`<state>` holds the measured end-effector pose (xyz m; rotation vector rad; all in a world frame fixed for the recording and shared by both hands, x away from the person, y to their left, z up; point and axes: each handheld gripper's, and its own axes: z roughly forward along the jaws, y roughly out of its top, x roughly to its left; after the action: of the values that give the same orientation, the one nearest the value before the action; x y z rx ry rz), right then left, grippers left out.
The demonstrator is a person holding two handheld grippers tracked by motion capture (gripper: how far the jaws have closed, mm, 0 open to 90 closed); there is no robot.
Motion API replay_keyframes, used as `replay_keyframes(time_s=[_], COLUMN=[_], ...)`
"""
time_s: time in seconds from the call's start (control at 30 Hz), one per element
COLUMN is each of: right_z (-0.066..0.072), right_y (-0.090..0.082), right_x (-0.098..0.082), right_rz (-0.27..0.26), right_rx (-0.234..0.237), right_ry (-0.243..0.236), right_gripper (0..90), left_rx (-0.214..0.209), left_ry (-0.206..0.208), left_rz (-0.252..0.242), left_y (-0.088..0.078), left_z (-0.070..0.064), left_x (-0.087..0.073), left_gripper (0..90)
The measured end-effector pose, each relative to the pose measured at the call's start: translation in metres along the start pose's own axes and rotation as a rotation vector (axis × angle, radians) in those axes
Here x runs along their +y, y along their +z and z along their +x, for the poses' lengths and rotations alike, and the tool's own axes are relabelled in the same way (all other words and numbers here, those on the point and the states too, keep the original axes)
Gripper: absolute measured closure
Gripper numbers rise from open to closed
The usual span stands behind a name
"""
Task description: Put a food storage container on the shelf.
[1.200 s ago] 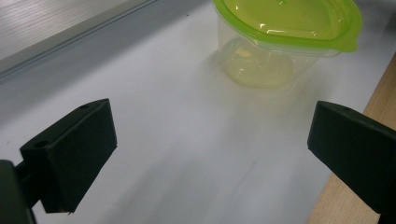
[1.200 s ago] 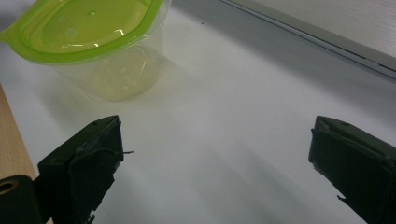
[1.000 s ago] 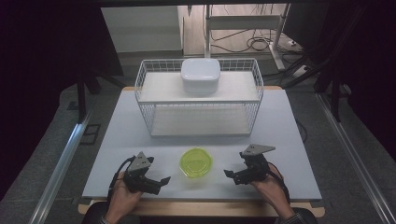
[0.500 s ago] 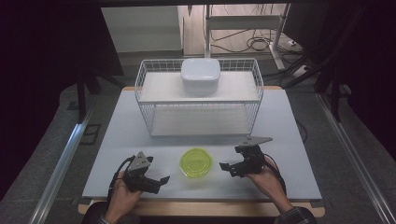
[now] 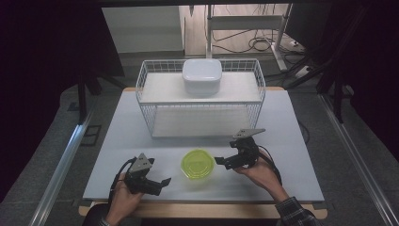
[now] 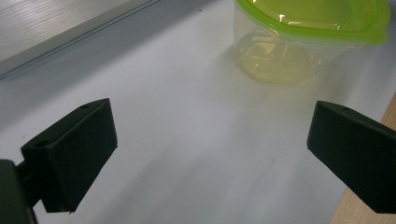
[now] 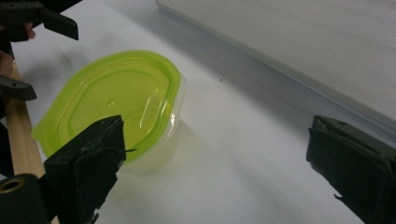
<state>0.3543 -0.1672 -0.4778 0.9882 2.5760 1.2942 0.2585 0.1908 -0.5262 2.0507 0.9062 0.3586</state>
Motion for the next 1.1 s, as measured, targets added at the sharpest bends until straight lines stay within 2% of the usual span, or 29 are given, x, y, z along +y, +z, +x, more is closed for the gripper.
replay_keyframes(time_s=[0.2, 0.37, 0.57, 0.73, 0.87, 1.1], right_z=[-0.005, -0.006, -0.006, -0.012, -0.018, -0.026], right_y=[0.005, 0.014, 0.028, 0.039, 0.047, 0.052], right_x=[0.009, 0.014, 0.02, 0.024, 0.025, 0.021], right_rz=[0.024, 0.046, 0.099, 0.133, 0.154, 0.187], right_rx=[0.044, 0.101, 0.164, 0.224, 0.265, 0.359], right_ry=[0.033, 0.051, 0.083, 0.15, 0.186, 0.262], right_gripper=[16.5, 25.4, 37.1, 49.1, 57.0, 71.2], left_rx=[-0.001, 0.005, 0.006, 0.01, 0.01, 0.015], left_ry=[0.004, 0.014, 0.021, 0.028, 0.031, 0.042], left_rz=[0.005, 0.011, 0.016, 0.017, 0.02, 0.03], left_y=[0.001, 0.002, 0.002, 0.003, 0.003, 0.003], left_z=[-0.001, -0.002, -0.003, -0.004, -0.004, -0.004], left_x=[0.0, 0.0, 0.0, 0.0, 0.0, 0.0], left_gripper=[1.5, 1.5, 1.5, 1.6, 1.8, 2.0])
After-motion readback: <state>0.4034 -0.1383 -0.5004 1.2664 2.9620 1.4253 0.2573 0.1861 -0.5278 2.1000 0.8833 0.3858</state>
